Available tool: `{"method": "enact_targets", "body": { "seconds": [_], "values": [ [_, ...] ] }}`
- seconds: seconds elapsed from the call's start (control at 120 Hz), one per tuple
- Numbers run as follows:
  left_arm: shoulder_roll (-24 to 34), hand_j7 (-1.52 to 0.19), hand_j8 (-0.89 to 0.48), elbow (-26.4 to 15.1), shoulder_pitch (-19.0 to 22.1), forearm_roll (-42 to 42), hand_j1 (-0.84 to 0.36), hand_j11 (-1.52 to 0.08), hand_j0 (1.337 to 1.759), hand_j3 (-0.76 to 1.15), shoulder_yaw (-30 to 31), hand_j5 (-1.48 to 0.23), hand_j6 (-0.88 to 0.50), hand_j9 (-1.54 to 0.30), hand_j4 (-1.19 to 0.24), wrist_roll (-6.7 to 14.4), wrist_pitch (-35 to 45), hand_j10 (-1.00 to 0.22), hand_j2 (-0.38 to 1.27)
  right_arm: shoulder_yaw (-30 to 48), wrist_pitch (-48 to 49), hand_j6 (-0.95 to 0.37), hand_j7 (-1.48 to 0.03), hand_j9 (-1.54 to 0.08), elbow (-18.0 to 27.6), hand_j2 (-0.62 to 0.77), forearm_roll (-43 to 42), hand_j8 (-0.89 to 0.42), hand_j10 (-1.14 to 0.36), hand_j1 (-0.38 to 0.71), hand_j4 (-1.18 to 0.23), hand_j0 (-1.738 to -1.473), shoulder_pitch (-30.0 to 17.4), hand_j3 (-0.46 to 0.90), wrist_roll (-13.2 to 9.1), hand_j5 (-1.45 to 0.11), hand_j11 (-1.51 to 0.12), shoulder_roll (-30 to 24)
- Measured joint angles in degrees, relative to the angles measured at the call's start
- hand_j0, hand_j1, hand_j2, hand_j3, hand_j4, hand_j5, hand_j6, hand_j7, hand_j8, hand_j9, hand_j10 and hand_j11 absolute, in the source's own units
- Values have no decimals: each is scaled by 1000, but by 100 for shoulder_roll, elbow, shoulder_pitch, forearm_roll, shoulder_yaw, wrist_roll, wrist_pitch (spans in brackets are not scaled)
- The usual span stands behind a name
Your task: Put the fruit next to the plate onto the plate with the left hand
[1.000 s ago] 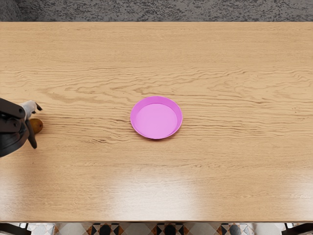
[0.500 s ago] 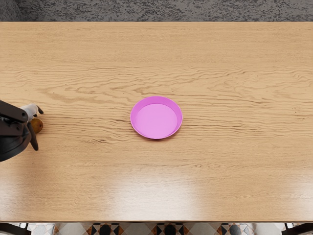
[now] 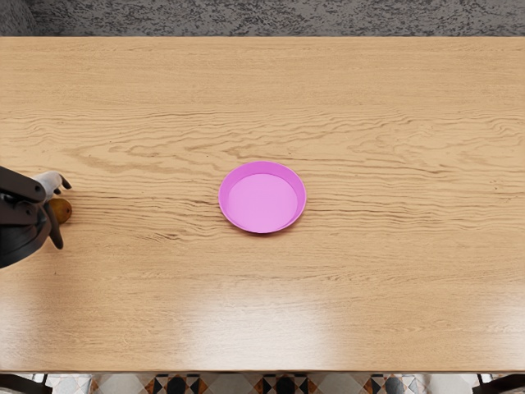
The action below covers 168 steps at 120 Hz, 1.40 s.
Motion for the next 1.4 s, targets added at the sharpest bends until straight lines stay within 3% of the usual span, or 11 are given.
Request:
{"method": "enact_targets", "body": {
  "seconds": [0.483,1.183,1.258,1.367,1.4],
  "values": [
    [43,-414,-319,74,9,-58,-33,-414,1658,0,21,-414,-319,-414,-319,5,0,-319,64,0,0,-10,-13,-13,0,-2,0,-10,-10,-337,-10,-1658,0,0,0,-13,-13,0],
    [-10,-453,-349,179,18,-79,-68,-453,1658,0,33,-453,-349,-453,-348,0,0,-348,70,0,0,-9,-13,-13,0,-2,0,-10,-10,-337,-10,-1658,0,0,-1,-13,-13,0],
    [-10,-508,-391,176,18,-154,-120,-508,1658,0,29,-508,-391,-508,-391,0,0,-391,79,0,0,-9,-13,-13,0,-2,0,-10,-10,-337,-10,-1658,0,0,0,-13,-13,0],
    [-10,-691,-496,154,10,-337,-289,-691,1658,0,-3,-691,-515,-692,-532,-6,0,-527,107,0,0,-9,-13,-13,0,-2,0,-10,-10,-337,-10,-1658,0,0,0,-13,-13,0],
    [-10,-748,-494,144,9,-371,-309,-752,1657,0,-10,-744,-520,-751,-577,-7,2,-539,181,0,0,-9,-13,-13,0,-2,0,-10,-10,-337,-10,-1658,0,0,-1,-13,-13,0]
  ]
}}
